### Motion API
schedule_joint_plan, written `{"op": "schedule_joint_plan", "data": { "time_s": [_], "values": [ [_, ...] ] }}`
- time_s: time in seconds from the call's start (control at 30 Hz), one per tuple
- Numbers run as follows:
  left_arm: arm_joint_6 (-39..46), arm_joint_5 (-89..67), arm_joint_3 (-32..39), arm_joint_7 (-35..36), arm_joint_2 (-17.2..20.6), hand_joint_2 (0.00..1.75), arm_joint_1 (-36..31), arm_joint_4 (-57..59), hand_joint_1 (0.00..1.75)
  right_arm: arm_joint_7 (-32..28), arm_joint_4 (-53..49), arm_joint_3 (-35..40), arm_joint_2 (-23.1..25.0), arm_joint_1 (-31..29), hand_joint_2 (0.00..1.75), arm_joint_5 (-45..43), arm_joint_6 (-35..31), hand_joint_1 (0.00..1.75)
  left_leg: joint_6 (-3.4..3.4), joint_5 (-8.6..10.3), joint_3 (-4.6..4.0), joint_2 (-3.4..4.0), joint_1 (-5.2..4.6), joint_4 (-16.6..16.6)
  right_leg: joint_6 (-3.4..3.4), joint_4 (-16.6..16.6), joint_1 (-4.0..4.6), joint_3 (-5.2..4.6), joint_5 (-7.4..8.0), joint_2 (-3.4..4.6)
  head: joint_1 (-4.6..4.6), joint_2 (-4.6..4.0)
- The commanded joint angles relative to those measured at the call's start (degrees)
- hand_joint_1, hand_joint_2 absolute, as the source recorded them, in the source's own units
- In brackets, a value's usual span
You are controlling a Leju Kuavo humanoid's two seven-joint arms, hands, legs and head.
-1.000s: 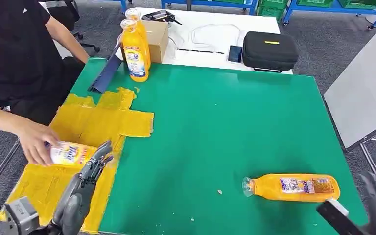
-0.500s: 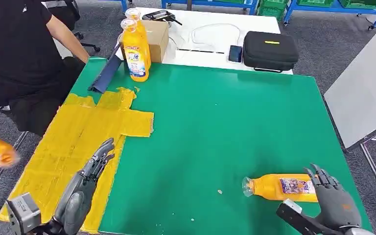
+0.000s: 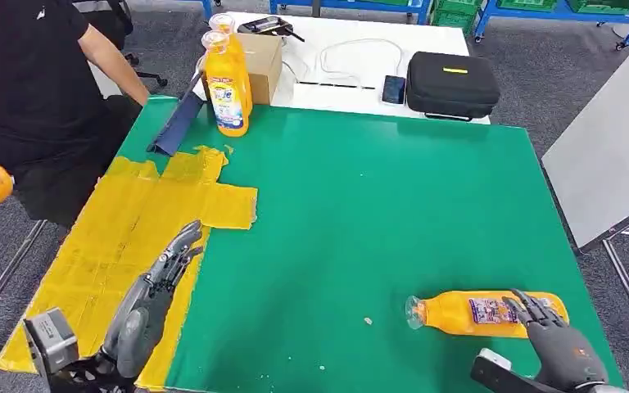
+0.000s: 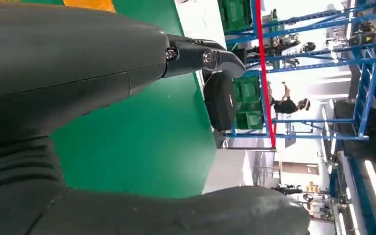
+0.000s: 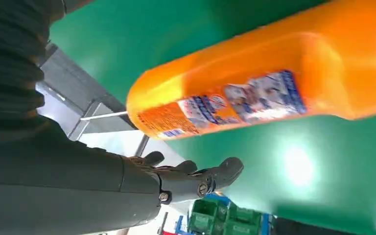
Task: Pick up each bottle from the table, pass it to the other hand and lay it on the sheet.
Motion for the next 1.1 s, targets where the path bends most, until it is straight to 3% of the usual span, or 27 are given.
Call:
{"op": "schedule_joint_plan", "data": {
  "time_s": [0.03,0.27,0.67,0.8,0.9,0.97,1.1],
  "values": [
    [1.20,1.86,0.77,1.89,1.64,0.00,-0.21,1.22,0.00,-1.15,7.46,-5.81,-1.83,0.09,1.75,-0.35,1.90,0.00,-0.12,0.04,0.08,0.18,0.03,-0.05,-0.09,-0.08,0.05,0.12,0.02,-0.19,-0.02,0.00],
    [1.34,2.73,0.91,1.45,2.19,0.00,-0.03,0.96,0.00,-4.47,10.51,-9.63,-0.17,-1.95,1.75,3.03,3.08,0.00,-0.16,0.02,0.11,0.25,0.05,-0.08,-0.13,-0.11,0.08,0.17,0.00,-0.24,-0.02,0.00],
    [1.38,2.87,0.97,1.46,2.29,0.00,-0.26,1.01,0.00,-4.40,11.06,-9.57,-0.62,-3.52,1.75,3.50,3.72,0.00,-0.18,0.00,0.11,0.35,0.07,-0.06,-0.15,-0.10,0.10,0.15,0.02,-0.15,-0.02,0.00],
    [0.76,3.94,0.88,1.11,1.17,0.00,-0.98,1.19,0.00,-3.64,14.25,-4.62,-0.21,-8.20,1.75,7.89,2.54,0.00,-0.28,-0.02,0.14,0.57,0.10,-0.05,-0.23,-0.10,0.15,0.19,0.01,-0.20,0.00,0.00],
    [3.03,2.65,-0.55,8.21,0.14,0.00,-4.20,-0.98,0.00,1.88,13.64,0.54,-0.77,-12.25,1.75,6.88,5.70,0.00,-0.23,0.02,0.15,0.73,0.12,-0.09,-0.17,-0.16,0.16,0.13,0.15,0.10,0.00,0.00],
    [1.99,3.80,-0.56,4.84,0.44,0.00,-3.76,-0.08,0.00,1.16,14.02,2.60,-1.57,-12.11,1.75,7.10,3.11,0.00,-0.25,0.04,0.00,0.88,0.13,0.03,-0.19,-0.03,0.17,-0.01,0.19,0.16,0.00,0.00],
    [0.87,3.02,-0.30,3.91,0.70,0.00,-3.75,2.17,0.00,2.03,16.51,5.51,-1.07,-13.47,1.75,6.97,2.51,0.00,-0.12,0.07,0.18,0.41,0.09,-0.11,-0.09,-0.15,0.12,0.18,0.12,-0.07,0.02,0.00]
  ]
}}
